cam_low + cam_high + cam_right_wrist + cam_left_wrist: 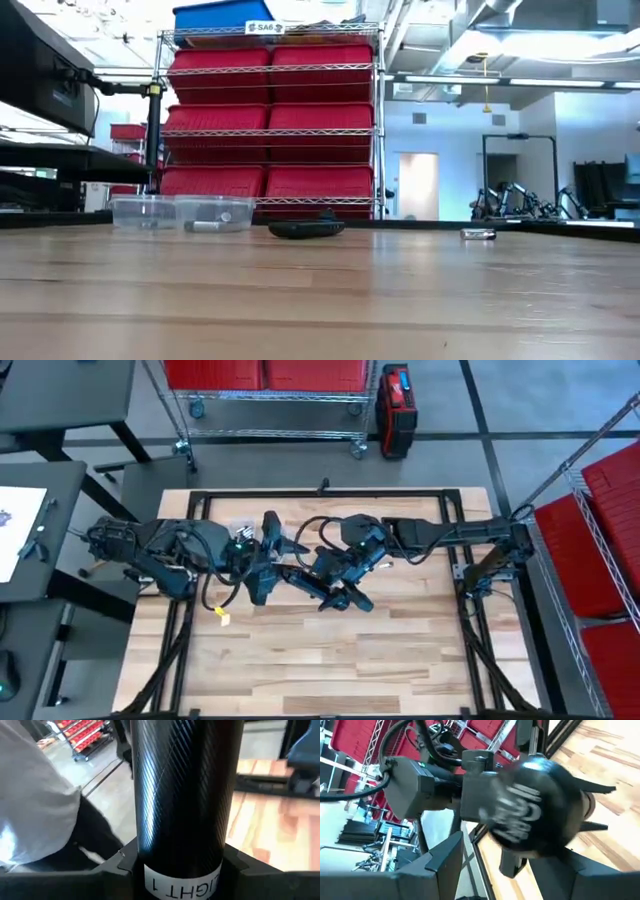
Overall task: Insert battery
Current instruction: Close the flashlight battery compartment
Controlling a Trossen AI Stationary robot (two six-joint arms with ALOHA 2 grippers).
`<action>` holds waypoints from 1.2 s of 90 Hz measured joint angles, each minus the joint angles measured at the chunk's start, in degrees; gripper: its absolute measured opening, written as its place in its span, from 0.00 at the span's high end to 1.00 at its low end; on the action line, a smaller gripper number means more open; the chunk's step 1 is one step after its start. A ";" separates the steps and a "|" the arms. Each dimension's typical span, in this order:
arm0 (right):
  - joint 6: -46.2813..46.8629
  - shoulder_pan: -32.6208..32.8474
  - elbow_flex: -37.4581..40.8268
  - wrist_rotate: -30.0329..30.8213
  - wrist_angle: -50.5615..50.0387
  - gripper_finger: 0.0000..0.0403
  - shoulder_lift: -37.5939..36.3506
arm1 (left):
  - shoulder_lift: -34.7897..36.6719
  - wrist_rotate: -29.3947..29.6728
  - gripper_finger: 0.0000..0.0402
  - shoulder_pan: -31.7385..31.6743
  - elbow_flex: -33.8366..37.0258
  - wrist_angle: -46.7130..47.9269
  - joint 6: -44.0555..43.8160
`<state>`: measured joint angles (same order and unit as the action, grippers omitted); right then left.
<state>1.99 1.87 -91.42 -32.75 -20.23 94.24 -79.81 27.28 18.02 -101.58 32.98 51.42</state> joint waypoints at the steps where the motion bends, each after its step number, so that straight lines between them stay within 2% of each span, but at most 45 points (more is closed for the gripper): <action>1: -0.11 0.00 -0.01 0.01 0.24 0.67 0.00 | 0.00 0.01 0.53 0.00 0.00 -0.15 -0.04; 34: -0.98 -0.19 -0.02 1.88 5.46 0.67 -0.31 | 0.30 1.28 0.53 0.02 0.00 -0.89 -0.52; 57: -0.52 -0.32 -0.02 1.86 5.40 0.67 -0.33 | 1.46 5.05 0.53 -0.49 0.02 -2.03 -8.20; 71: 1.40 -1.01 -0.02 1.85 5.24 0.67 -0.35 | 3.84 6.24 0.50 -1.32 0.07 0.81 -19.79; 86: 1.47 -1.34 -0.04 1.94 4.98 0.67 -0.35 | 7.81 5.86 0.45 -5.39 0.05 11.79 -38.45; 101: 0.52 -1.62 -0.13 5.02 1.71 0.67 -0.44 | 11.40 -2.68 0.42 -9.79 0.07 22.81 -59.91; 108: -1.48 -1.64 -0.13 9.01 -1.72 0.67 -0.22 | 11.96 -3.42 0.42 -10.28 0.04 23.99 -66.93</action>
<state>0.52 0.23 -91.55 -23.74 -21.95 94.02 -67.85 23.86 7.74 -101.54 56.98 -15.50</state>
